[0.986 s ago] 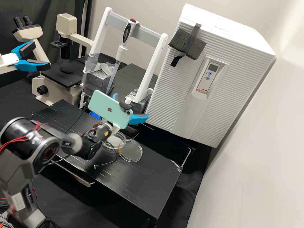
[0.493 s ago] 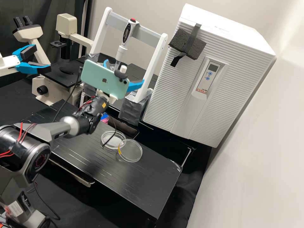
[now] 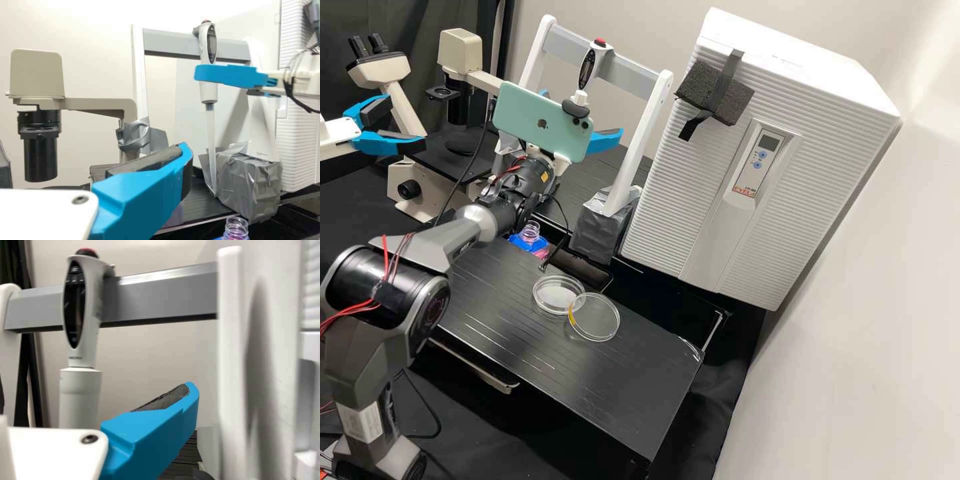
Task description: Use the pipette
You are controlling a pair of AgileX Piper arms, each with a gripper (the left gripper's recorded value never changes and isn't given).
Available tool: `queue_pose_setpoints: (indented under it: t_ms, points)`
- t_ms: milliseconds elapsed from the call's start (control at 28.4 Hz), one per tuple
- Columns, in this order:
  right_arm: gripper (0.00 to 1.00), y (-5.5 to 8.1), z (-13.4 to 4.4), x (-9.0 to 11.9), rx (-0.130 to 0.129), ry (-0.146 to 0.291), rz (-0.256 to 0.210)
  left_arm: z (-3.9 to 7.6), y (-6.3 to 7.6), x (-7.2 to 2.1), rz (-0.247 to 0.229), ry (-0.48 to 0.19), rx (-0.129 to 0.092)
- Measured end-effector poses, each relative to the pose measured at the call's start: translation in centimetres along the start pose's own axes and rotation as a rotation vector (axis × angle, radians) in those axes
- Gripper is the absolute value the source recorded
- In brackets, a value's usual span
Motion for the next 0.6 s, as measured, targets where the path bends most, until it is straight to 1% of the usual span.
queue_pose_setpoints:
  t_ms: [70, 141, 176, 211, 282, 317, 352, 458, 493, 598]
  points:
    - [1.00, -0.3, -0.3, 0.4, -0.001, -0.001, -0.006, -0.1, -0.2, 0.05, -0.006, 0.002, -0.001]
    - [1.00, -0.5, -0.4, 0.9, -0.012, -0.006, -0.008, -0.2, -0.3, 0.14, -0.011, 0.006, -0.002]
    - [1.00, -0.5, -0.4, 1.1, -0.011, -0.007, -0.003, -0.2, -0.4, 0.16, -0.015, 0.007, -0.002]
    - [0.00, -0.5, -0.4, 1.4, -0.016, -0.014, 0.002, -0.3, -0.5, 0.18, -0.018, 0.008, -0.003]
    - [0.00, -0.5, -0.2, 1.9, -0.012, -0.024, 0.013, -0.3, -0.6, 0.21, -0.021, 0.009, -0.004]
    - [0.00, -0.6, -0.1, 1.9, -0.013, -0.030, 0.016, -0.3, -0.6, 0.21, -0.021, 0.009, -0.004]
    - [0.00, -0.5, -0.1, 2.0, -0.014, -0.035, 0.015, -0.3, -0.6, 0.21, -0.021, 0.009, -0.004]
    - [0.00, -0.5, 0.0, 2.0, -0.001, -0.046, 0.011, -0.3, -0.7, 0.31, -0.024, 0.010, -0.004]
    - [0.00, -0.5, 0.0, 2.0, -0.001, -0.046, 0.011, -0.4, -0.7, 0.36, -0.025, 0.011, -0.004]
    - [0.00, -0.5, 0.0, 2.0, -0.001, -0.046, 0.011, -0.4, -0.7, 0.44, -0.026, 0.011, -0.017]
